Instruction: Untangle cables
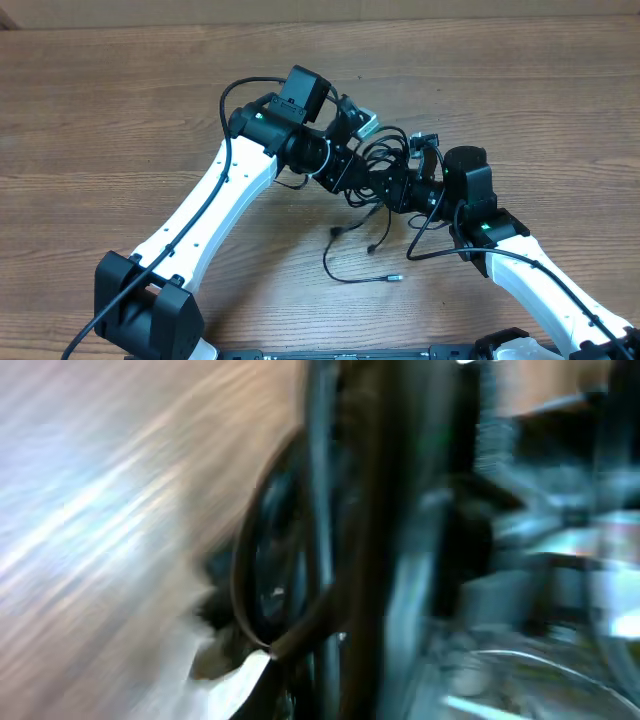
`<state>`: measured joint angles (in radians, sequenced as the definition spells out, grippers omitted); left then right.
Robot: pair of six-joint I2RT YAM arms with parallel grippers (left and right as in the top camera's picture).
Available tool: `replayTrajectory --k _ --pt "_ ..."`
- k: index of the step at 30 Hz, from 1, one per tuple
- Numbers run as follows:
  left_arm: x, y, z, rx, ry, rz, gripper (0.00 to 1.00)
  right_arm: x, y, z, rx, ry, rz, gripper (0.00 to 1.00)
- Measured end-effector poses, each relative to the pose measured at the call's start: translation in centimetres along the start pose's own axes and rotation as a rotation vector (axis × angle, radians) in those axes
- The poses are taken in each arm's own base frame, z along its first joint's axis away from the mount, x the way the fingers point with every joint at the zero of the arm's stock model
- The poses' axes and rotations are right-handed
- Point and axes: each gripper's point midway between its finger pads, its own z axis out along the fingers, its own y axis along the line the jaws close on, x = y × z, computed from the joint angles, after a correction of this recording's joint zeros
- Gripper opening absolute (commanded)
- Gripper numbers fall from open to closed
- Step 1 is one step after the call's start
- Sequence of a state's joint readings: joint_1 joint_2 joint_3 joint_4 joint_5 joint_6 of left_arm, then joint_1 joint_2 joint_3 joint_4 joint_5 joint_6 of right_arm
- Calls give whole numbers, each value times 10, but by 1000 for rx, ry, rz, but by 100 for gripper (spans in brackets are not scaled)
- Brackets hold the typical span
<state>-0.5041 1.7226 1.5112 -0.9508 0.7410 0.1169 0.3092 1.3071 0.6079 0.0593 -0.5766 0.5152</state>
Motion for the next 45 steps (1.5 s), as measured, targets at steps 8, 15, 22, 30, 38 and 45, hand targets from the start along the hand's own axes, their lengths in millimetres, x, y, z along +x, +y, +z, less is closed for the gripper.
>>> replayTrajectory --k 8,15,22,30,38,45 --pt "-3 -27 -2 156 -21 26 4 -4 -6 0 37 -24 -4 46" --pt "-3 -22 -2 127 -18 37 4 -5 3 4 -26 -13 -43 51" --pt "0 23 -11 -186 -8 -70 5 -2 25 6 -184 1 -127 51" --pt "-1 20 -19 -230 -22 -79 4 -2 35 2 -248 9 -153 51" --pt "-2 34 -21 -305 -21 -82 4 11 27 5 -217 65 -90 58" --pt "9 57 -25 -407 22 -119 4 15 20 7 -169 79 -3 74"
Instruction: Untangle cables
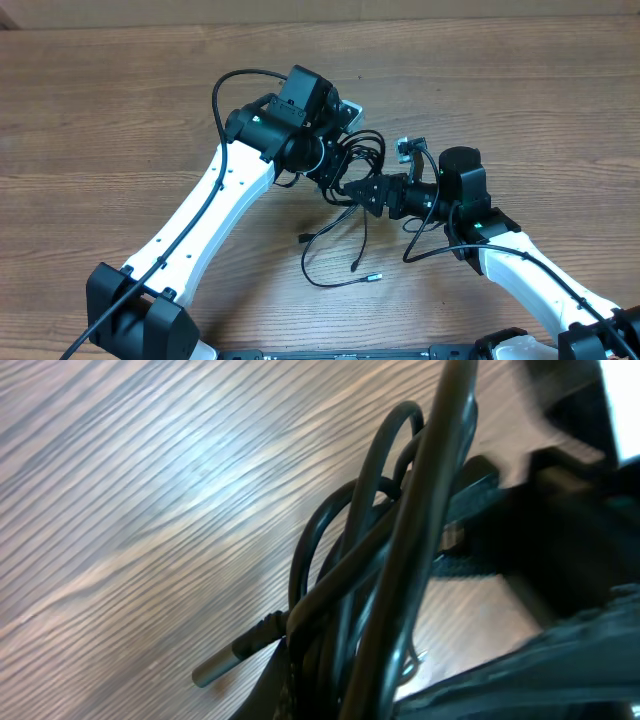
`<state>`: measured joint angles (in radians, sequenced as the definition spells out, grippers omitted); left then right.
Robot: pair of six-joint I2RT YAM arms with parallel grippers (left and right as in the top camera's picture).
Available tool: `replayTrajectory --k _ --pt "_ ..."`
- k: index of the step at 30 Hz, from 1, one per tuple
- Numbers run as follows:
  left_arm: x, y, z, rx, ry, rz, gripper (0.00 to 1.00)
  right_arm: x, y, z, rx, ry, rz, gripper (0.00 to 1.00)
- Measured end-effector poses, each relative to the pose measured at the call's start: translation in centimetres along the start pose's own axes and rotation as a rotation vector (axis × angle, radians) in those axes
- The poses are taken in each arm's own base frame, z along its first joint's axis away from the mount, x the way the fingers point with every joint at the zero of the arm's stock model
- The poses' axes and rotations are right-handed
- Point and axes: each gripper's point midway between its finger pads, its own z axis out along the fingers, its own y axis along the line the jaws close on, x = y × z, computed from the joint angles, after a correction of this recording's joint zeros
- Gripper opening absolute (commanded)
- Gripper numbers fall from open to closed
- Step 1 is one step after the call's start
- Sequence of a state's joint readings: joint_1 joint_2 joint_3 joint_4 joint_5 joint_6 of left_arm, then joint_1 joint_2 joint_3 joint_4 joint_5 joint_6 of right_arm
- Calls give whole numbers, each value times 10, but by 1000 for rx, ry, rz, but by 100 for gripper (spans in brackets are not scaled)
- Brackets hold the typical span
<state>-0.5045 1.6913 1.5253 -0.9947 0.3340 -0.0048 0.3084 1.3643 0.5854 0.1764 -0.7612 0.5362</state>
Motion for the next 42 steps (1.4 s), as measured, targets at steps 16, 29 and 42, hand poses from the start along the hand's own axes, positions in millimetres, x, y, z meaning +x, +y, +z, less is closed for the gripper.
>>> replayTrajectory --k 16,29,42 --pt "4 38 -9 -94 5 -85 4 -28 34 -17 -196 -34 216 68" --pt "-12 -18 0 97 -33 -267 4 -27 46 -20 -250 18 420 43" --pt "-3 -41 -1 199 21 -281 4 -38 26 -24 -185 -55 389 36"
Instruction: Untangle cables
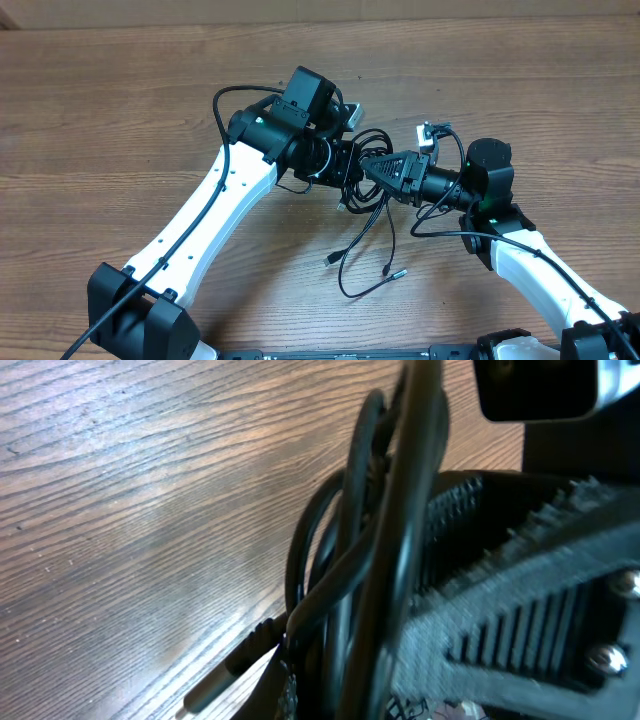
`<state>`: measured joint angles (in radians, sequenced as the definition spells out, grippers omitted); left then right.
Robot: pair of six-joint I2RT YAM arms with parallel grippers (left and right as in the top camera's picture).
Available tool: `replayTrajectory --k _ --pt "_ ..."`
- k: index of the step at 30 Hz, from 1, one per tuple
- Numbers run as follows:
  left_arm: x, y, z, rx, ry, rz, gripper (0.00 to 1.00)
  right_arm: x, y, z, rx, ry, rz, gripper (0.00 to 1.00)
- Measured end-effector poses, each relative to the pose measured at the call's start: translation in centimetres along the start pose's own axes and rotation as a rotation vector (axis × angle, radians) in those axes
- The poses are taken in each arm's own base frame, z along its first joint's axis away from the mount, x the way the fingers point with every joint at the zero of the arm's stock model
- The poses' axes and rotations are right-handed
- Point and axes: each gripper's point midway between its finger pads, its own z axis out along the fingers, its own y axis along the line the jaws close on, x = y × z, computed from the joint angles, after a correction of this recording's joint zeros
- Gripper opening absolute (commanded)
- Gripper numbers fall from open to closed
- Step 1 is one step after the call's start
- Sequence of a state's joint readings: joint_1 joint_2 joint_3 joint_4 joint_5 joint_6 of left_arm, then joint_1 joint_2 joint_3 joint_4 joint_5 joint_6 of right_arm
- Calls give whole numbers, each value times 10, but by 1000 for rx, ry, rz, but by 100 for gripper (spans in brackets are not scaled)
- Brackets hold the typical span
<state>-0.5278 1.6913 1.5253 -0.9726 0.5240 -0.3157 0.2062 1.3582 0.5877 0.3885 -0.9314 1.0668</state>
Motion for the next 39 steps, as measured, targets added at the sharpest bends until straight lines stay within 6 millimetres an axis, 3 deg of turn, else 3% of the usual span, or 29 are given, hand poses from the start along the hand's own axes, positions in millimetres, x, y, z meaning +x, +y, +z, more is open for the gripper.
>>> replayTrajectory --k 3,10,16,22,26,28,34,37,39 --pt "0 -2 0 11 3 1 4 -5 -4 0 20 -29 -3 35" --pt "1 -10 -2 71 12 26 4 -11 -4 -1 33 -70 -19 18" --pt "1 -12 0 74 12 48 4 -12 -3 -1 29 -74 -27 16" --pt "0 -17 2 81 5 81 4 -14 -1 -2 22 -83 -37 21" --pt "-1 -18 3 76 -1 91 4 -16 3 -2 10 -87 -55 4" --pt "0 -18 4 66 -1 94 5 -15 4 -2 7 -83 -50 4" --pt "6 -23 7 73 19 110 31 -16 3 -2 9 -87 -53 4" --pt "9 -29 9 78 29 131 36 -14 4 -2 5 -78 -56 4" --pt "11 -27 10 65 33 132 33 -12 5 -2 -1 -64 -64 4"
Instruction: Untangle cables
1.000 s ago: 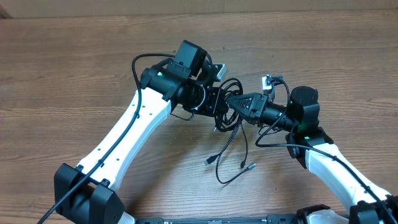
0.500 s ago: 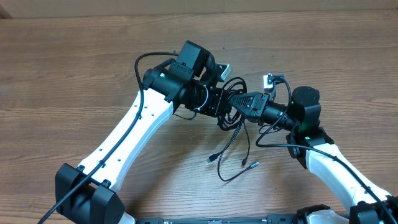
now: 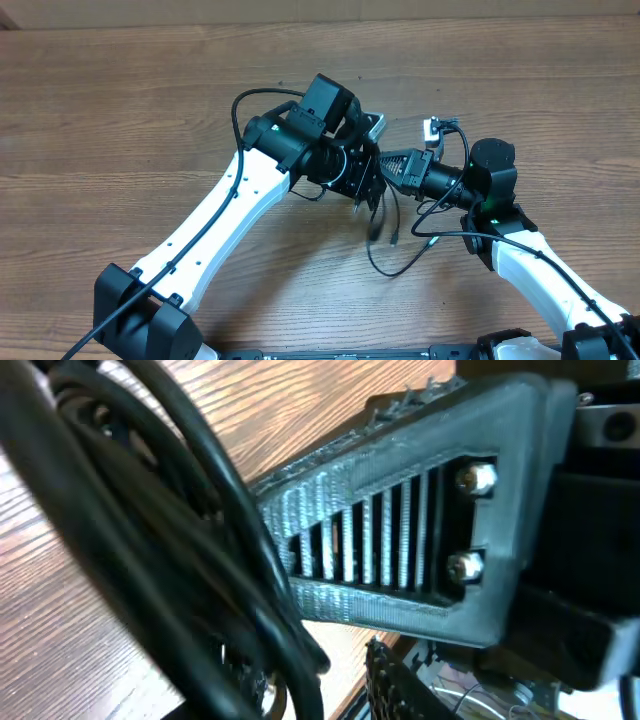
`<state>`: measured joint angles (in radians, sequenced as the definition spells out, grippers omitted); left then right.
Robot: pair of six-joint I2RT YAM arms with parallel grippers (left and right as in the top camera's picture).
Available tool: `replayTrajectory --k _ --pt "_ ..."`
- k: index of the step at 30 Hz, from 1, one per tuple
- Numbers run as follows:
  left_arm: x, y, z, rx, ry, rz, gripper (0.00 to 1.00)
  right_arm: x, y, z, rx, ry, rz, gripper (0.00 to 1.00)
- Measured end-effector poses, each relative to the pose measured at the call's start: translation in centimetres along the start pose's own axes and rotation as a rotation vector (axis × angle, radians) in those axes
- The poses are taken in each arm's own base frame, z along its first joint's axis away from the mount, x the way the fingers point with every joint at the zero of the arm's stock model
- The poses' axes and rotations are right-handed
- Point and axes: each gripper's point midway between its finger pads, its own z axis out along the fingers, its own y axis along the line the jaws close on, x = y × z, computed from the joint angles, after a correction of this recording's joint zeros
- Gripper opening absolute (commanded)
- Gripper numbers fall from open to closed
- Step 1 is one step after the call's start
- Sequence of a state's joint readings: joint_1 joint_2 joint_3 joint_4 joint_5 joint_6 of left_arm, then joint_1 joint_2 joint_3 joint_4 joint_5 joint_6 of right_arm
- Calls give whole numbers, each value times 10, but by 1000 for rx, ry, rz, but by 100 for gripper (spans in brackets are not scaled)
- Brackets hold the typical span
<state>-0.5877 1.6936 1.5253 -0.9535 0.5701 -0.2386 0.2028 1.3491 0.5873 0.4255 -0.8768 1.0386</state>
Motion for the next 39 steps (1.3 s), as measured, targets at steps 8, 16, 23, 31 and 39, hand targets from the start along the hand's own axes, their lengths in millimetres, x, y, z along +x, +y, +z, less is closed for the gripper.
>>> replayTrajectory --k 8,16,23,31,39 --pt "3 12 -1 -57 7 -16 26 4 1 0 -8 25 -24 4" --pt "1 39 -7 -189 -10 -35 4 11 3 0 -25 60 -38 4" --pt "1 90 -26 -462 -33 -65 4 20 5 -1 -44 113 -49 4" --pt "-1 97 -30 -490 -48 -87 4 24 7 -2 -57 133 -74 55" --pt "-7 61 -16 -273 -52 -77 4 23 6 -2 -52 125 -64 63"
